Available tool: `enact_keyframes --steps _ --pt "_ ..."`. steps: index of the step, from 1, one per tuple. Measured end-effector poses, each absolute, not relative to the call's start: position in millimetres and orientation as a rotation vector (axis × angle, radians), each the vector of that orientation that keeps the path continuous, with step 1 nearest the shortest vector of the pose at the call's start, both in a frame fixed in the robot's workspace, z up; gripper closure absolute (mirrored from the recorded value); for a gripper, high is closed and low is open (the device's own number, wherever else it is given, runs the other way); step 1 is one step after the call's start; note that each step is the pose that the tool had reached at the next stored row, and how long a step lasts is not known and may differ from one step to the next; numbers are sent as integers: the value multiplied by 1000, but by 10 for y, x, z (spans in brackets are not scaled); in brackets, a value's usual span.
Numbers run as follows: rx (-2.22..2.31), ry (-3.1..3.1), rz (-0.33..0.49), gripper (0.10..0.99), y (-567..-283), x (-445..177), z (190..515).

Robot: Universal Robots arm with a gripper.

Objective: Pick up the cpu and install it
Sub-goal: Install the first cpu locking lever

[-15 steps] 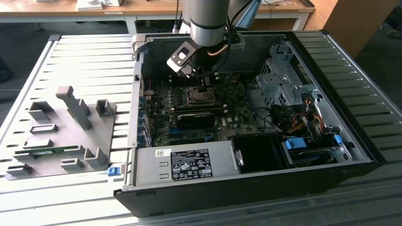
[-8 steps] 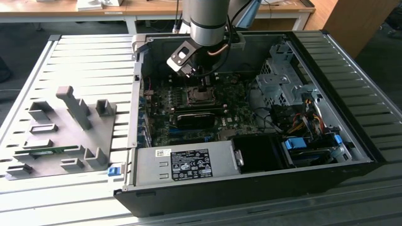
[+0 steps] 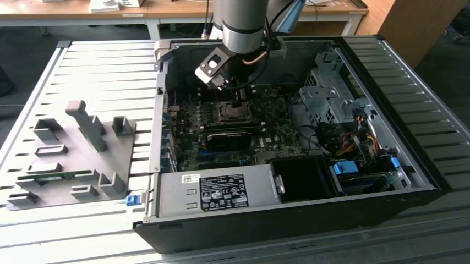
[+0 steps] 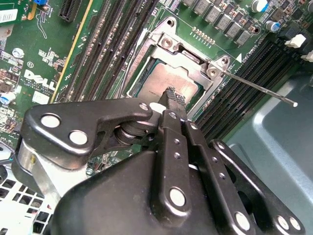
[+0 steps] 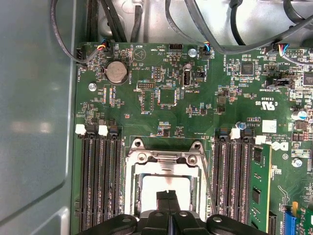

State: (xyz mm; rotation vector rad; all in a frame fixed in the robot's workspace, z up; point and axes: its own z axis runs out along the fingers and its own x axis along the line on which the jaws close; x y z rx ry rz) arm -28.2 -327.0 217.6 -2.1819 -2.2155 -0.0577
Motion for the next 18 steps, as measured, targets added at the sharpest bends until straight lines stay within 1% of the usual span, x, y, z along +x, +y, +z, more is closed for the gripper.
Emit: enact_keyframes --steps 18 --pt "-2182 -2215 -58 980 -3270 -280 2272"
